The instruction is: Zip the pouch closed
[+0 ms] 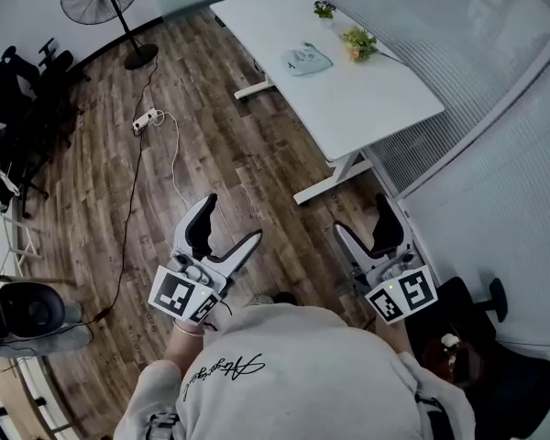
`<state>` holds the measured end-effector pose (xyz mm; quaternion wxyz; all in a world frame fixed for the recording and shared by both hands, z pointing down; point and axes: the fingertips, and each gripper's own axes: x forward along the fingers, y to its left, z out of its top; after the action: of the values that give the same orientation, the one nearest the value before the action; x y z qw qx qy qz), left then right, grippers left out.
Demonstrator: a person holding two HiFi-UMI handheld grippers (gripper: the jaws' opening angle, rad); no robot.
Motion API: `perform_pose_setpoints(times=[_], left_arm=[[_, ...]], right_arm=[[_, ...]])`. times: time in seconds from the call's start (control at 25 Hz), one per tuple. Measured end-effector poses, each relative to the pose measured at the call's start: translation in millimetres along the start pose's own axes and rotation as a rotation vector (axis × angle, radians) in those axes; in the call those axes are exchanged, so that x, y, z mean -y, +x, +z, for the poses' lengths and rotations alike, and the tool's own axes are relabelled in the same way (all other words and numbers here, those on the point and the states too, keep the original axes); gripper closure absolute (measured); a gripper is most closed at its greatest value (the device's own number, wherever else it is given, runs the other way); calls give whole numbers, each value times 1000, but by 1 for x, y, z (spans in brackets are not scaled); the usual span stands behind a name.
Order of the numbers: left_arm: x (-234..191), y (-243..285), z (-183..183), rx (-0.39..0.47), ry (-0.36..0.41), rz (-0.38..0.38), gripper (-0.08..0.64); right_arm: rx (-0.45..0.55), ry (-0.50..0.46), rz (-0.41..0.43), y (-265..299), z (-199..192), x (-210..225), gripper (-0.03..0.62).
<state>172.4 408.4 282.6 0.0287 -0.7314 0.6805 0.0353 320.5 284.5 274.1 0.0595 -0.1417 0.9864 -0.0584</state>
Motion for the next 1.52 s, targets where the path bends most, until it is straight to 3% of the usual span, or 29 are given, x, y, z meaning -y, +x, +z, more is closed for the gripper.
perform_pose_setpoints(times=[0.2,0.4,0.6,1.08,1.52], left_arm=[[4,12,2,17,-2,3,186],[2,6,-17,-42,-15,10,197],[-27,11,-18,-29,-36,62,207],[-76,81,-18,30,-44,-5,219],[-164,136,-27,4,-37,-20,232]], right_arm=[[5,29,-23,-3,0,22,207],[-23,8,30,15,-5,18,210],[-23,-8,63,42,-7,19,210],[-18,-40,8,94,-9,59,209],[-27,-13,-32,182,-21,95,210]])
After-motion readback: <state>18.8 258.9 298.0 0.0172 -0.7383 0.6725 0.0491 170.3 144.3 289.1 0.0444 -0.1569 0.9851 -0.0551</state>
